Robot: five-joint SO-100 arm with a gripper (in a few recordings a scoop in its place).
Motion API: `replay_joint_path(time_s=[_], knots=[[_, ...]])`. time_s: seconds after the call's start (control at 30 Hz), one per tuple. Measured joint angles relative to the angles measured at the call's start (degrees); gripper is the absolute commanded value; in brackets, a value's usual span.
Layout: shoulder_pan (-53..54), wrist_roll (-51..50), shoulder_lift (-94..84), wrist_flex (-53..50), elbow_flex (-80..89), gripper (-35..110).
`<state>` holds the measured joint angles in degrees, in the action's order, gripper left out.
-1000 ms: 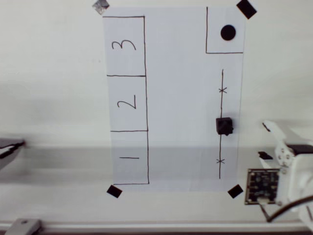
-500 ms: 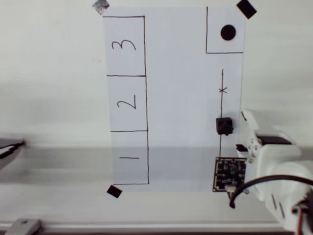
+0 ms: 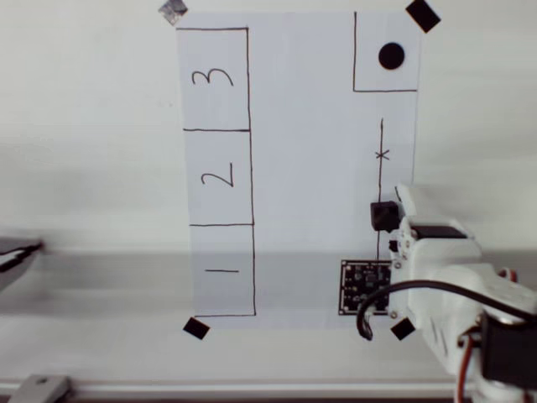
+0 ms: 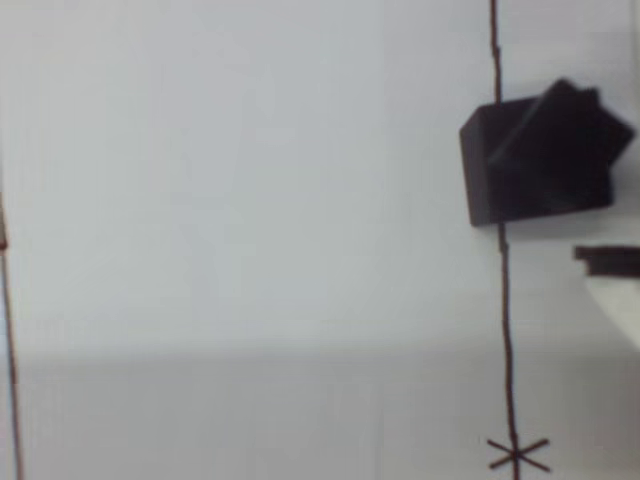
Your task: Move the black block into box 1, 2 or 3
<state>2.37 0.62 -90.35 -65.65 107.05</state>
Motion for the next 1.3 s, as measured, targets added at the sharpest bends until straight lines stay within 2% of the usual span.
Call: replay_joint_path(time_s=[0.67, 0.77, 0.93, 1.3], knots=[[0.0, 0.97, 7.21, 3.16, -1.76, 26], [0.0, 0.97, 8.09, 4.04, -2.64, 23], [0.0, 0.97, 8.79, 5.27, -3.16, 3], [-0.18, 0.88, 8.88, 5.27, -3.16, 0]])
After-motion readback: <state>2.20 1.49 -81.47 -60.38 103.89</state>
